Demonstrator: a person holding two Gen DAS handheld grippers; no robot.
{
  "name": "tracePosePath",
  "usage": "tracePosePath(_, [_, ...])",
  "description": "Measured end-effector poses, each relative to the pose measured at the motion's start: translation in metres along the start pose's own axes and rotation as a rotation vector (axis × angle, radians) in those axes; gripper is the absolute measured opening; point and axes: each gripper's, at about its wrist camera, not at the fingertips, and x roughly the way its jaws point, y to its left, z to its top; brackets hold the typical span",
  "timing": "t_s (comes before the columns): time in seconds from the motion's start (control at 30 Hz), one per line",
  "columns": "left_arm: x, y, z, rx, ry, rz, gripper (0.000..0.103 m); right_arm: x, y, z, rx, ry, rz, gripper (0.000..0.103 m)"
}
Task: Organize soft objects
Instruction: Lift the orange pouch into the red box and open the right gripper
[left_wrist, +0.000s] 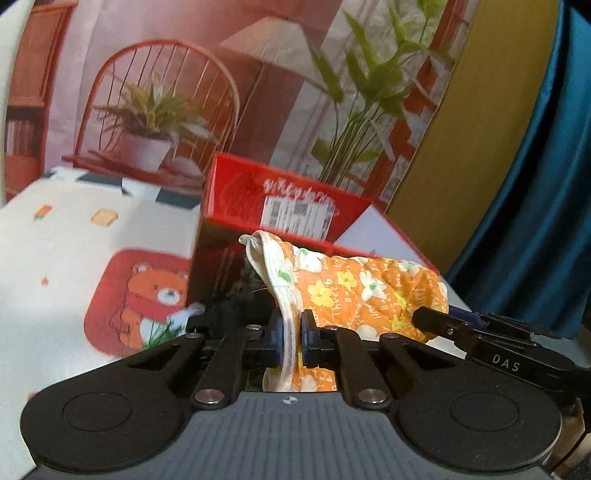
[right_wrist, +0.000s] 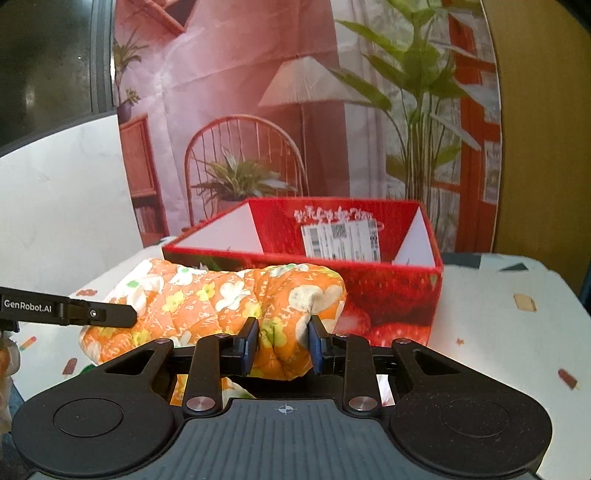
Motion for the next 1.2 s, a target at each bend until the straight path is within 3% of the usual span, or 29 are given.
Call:
tracePosePath(0.3, [-0.004, -0.016, 0.046, 0.095, -0.073, -0.014, 0.01, -0.004, -0.005, 0.042, -0.023, -0.083, 0.015, 0.026])
tracePosePath(0.53, [0.018, -0.02, 0.077, 0.13, -0.071, 0.006, 0.01, 0.011, -0.011, 0.077, -0.052, -0.108, 0.017, 0.026])
tracePosePath(0.93, [0.081, -0.005, 0.119, 0.159, -0.026, 0.056, 0.01, 0.085, -0.033, 0.124, -0.072, -0.049, 0.015, 0.026])
tracePosePath(1.2, [0.127, 0.001, 0.13, 0.185, 0.045, 0.089, 0.01, 0.133, -0.057, 0.138, -0.066, 0.037, 0.019, 0.026])
